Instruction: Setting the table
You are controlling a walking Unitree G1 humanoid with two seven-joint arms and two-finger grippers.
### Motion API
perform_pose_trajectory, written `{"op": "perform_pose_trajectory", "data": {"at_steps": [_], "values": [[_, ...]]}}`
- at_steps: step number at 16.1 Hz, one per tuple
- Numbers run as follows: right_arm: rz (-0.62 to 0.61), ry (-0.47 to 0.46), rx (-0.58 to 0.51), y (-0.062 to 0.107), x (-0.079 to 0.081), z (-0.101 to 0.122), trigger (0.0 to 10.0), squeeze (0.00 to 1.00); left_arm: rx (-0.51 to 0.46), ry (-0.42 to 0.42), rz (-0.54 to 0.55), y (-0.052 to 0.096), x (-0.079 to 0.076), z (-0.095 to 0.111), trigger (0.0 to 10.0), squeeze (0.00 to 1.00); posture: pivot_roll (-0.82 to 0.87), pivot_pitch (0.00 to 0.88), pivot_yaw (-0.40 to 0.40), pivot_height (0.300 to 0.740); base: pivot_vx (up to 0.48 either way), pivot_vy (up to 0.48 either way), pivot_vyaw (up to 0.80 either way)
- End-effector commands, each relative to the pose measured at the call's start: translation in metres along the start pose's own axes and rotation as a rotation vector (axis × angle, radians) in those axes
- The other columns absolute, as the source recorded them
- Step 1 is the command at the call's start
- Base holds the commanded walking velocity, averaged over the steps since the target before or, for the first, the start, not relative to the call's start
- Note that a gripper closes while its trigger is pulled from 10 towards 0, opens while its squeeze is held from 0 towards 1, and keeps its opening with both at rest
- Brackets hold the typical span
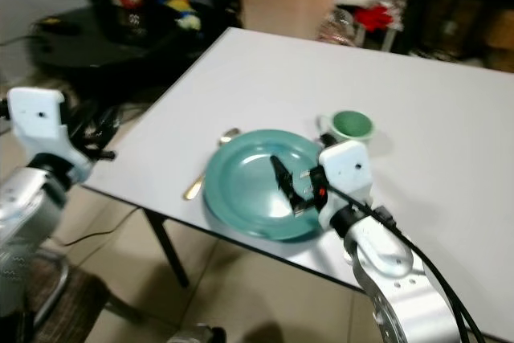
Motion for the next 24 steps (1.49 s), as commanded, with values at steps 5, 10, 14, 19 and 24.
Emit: {"op": "perform_pose_trajectory", "data": {"at_steps": [5,10,14,19,24], "values": [[-0.107,0.076,-0.208,-0.011,-0.012,0.029,10.0,0.00,0.037,0.016,0.019,0.003,-0.015,-0.025,10.0,0.00,0.03,0.000,0.038,0.740,0.000,0.000,0.80],[-0.153,0.066,-0.242,-0.014,-0.017,0.028,10.0,0.00,0.023,-0.033,0.072,0.004,-0.009,-0.027,10.0,0.00,0.05,0.000,0.038,0.740,0.000,0.000,0.80],[-0.187,0.088,-0.258,-0.008,-0.021,0.027,10.0,0.00,0.006,-0.059,0.029,-0.009,-0.019,-0.027,10.0,0.00,0.02,0.000,0.071,0.740,0.000,0.000,0.80],[-0.184,0.100,-0.262,-0.006,-0.019,0.026,10.0,0.00,0.011,-0.034,0.001,-0.008,-0.023,-0.031,10.0,0.00,-0.02,0.000,0.089,0.740,0.000,0.000,0.80],[-0.189,0.108,-0.257,-0.006,-0.023,0.025,10.0,0.00,0.014,-0.016,0.005,-0.009,-0.028,-0.027,10.0,0.00,0.02,0.000,0.064,0.740,0.000,0.000,0.80]]}}
Point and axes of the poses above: a point about 5 cm out from each wrist's last joint towards the gripper, its own y axis pointing back from the gripper into the wrist, its own z axis along the axis of the wrist's last joint, x = y × z, the point moved 2 cm from there along -y, pointing out of the wrist towards the gripper, and after that the axes turned 10 degrees about -y, right-handed, at the moved point
